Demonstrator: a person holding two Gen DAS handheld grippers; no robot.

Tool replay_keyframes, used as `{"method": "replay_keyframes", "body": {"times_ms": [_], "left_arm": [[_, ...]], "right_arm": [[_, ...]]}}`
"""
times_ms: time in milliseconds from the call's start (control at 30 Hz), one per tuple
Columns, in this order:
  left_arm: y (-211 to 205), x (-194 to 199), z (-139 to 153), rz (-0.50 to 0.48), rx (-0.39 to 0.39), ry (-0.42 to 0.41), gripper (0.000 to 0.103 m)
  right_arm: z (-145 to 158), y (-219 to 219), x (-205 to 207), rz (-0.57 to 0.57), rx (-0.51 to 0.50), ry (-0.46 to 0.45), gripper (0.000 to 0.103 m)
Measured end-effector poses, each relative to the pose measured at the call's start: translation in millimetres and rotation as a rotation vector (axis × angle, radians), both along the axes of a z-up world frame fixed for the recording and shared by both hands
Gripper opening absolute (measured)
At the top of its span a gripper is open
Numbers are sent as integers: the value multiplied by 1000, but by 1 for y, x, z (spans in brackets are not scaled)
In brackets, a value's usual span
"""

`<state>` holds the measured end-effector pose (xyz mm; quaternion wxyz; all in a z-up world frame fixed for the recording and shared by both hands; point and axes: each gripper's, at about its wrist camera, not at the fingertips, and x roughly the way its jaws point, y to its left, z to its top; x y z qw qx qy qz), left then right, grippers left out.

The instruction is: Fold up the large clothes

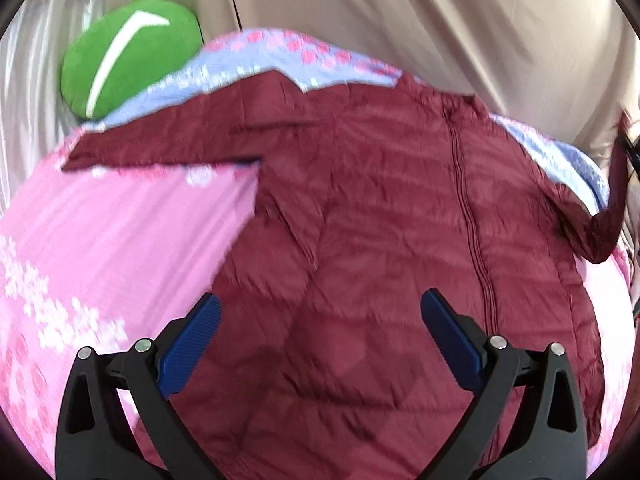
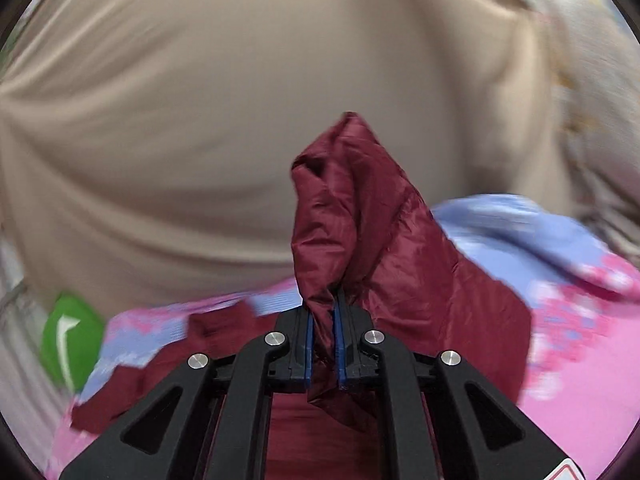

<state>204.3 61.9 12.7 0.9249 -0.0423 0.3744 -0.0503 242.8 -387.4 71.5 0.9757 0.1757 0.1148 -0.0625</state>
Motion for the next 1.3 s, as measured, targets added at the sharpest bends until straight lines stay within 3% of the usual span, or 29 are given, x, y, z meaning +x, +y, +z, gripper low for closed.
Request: {"method": "replay_keyframes", "body": {"times_ms": [67,167,300,400,467,533,600,700,967,1033,1067,1167,1300], "left_arm": [[5,5,6,9,-5,-22,98],[13,14,11,16,-31,-32,98],[26,34,13,19,-71,-23,98],[30,53,13,5,-94,-18,98],[30,66,13,-19,-124,-17,98],[28,84,10,-41,-160,0,98],[22,103,5,-61,-192,30,98],[5,135,-3,-103,-244,76,98],[-39,207,-39,-122,-297,185,96],[-44,221,-49,-116,-312,220,71],[-45,225,-52,-119,-322,231,53],[-46,232,-51,-127,-332,215,14],[-38,231,-23,-131,-304,90,6]], "right_arm": [[2,62,33,128,-51,21,9],[-19,151,78,298,-125,93,9],[-90,251,125,486,-200,253,14],[-143,288,134,546,-265,378,26],[-161,292,126,562,-274,429,30],[-164,285,112,581,-264,436,37],[-155,271,92,570,-241,399,61],[-138,235,56,524,-212,339,62],[-111,92,2,132,-137,306,64],[-108,57,-3,37,-86,301,64],[-107,41,-3,-10,-65,301,64],[-110,10,7,-102,-28,322,64],[-118,-13,19,-132,-13,346,64]]}}
